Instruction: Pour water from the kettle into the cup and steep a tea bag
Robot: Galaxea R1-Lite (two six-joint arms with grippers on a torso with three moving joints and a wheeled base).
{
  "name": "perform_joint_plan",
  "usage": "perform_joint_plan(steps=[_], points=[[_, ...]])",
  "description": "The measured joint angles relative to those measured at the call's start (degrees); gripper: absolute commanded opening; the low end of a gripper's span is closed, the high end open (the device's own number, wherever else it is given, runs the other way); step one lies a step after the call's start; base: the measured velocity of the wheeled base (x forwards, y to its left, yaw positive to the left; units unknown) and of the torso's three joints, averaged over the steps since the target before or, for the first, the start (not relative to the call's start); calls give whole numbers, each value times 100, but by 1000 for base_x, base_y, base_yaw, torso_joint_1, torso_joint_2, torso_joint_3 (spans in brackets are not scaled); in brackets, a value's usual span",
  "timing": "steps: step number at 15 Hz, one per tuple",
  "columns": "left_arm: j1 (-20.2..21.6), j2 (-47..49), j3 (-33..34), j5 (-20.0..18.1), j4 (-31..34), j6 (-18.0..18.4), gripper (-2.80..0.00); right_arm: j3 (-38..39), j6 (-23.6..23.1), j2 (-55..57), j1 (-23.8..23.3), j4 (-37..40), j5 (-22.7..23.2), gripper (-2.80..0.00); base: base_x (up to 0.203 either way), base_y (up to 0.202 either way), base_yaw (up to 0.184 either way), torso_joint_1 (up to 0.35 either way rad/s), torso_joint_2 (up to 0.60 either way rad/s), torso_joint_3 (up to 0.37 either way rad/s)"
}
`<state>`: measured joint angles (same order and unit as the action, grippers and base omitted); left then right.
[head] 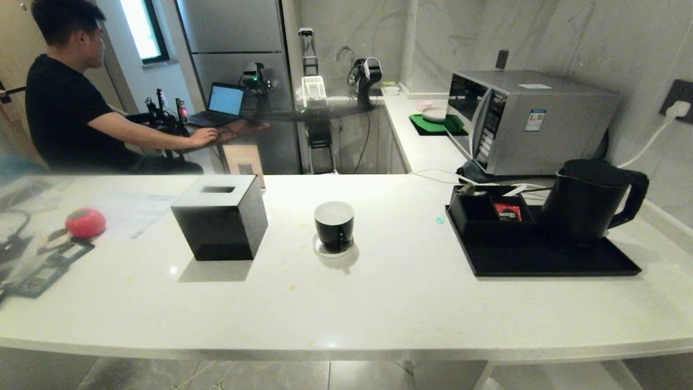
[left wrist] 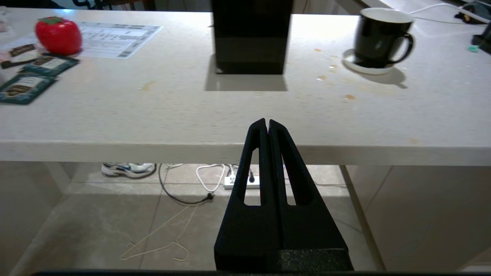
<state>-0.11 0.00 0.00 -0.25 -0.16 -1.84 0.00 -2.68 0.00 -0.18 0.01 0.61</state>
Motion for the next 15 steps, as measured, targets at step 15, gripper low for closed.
perform_joint_plan(steps=[15], points=[[0, 0, 0, -1, -5, -6, -280, 0, -1, 0, 0, 4, -6, -280, 0, -62, 1, 1, 0, 1]])
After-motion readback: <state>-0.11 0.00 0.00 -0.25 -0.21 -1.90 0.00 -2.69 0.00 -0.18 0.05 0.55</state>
